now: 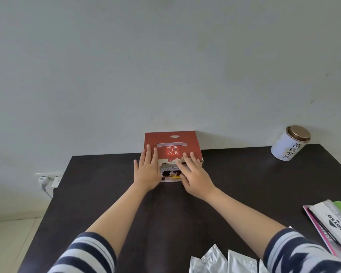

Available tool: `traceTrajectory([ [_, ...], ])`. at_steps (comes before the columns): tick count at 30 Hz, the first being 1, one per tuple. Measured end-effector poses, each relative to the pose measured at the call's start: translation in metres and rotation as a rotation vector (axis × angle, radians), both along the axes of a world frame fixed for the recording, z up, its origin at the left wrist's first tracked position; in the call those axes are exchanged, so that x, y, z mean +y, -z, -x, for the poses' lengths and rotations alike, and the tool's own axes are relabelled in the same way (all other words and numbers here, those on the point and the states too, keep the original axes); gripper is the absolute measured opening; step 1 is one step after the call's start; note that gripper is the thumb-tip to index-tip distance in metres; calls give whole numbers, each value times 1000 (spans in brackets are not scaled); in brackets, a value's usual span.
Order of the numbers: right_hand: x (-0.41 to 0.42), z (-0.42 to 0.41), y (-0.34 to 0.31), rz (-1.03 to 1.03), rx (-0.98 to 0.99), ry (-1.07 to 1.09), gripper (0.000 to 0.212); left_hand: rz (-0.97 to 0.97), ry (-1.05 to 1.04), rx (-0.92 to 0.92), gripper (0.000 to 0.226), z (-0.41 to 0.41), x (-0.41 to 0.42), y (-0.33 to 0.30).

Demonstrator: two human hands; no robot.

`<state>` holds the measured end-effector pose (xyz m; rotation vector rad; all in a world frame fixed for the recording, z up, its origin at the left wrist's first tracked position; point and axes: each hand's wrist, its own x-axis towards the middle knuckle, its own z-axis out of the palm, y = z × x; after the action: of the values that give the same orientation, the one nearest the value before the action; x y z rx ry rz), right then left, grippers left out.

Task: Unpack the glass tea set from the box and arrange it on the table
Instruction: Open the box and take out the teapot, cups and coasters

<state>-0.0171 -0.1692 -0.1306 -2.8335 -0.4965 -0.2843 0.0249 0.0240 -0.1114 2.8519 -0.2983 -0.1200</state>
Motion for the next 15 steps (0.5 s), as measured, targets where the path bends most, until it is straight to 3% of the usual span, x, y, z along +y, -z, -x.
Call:
traceTrajectory([
  [5, -12, -1, 2, 90, -53, -102, 44, 8, 15, -24, 63, 0, 2, 4],
  [15, 2, 2, -7, -38, 29, 32, 45, -10, 8, -15, 65, 2, 2, 3],
])
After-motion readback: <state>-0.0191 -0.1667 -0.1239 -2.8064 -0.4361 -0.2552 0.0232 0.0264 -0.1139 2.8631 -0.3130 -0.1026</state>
